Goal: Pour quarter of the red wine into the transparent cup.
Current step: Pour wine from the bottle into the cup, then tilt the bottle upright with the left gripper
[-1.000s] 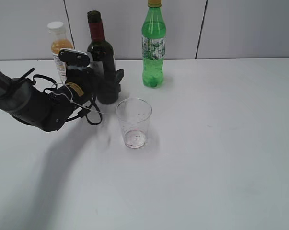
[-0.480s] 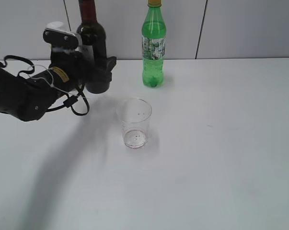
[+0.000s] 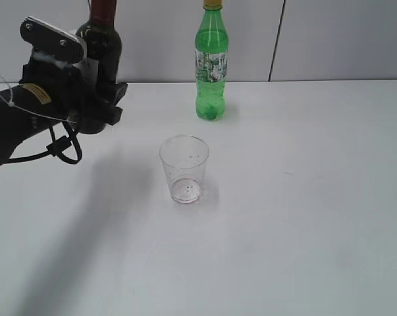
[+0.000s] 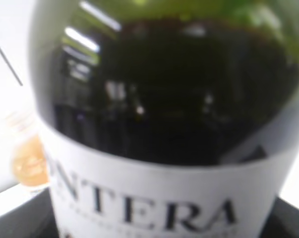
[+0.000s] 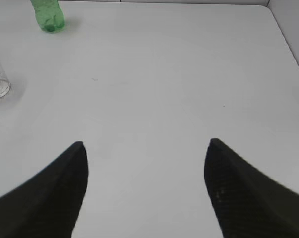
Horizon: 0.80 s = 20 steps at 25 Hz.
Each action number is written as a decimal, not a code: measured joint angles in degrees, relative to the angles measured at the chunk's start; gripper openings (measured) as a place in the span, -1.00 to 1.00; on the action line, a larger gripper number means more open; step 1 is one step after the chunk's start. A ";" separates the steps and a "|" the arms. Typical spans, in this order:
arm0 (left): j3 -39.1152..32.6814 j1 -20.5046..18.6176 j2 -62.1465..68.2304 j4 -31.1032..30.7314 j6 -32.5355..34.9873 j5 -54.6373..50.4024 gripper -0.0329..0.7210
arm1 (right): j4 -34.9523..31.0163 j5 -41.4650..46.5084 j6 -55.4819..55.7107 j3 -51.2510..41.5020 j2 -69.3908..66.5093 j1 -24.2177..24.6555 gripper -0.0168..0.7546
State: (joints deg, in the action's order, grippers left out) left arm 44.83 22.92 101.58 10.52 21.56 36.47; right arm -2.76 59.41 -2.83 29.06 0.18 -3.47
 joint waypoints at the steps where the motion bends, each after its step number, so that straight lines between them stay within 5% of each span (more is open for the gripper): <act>1: -0.65 0.68 -0.39 1.37 2.92 -0.35 0.55 | 0.00 0.00 0.00 0.00 0.00 0.00 0.56; 12: -2.31 3.26 -0.97 17.44 30.25 -3.79 0.55 | 0.00 0.00 0.00 0.00 0.00 0.00 0.56; 20: -2.37 3.26 -1.01 21.86 47.00 -1.08 0.55 | 0.00 0.00 0.00 0.00 0.00 0.00 0.56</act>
State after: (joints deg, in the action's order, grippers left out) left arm 42.46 26.18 100.57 32.38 68.55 35.39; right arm -2.76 59.41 -2.83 29.06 0.18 -3.47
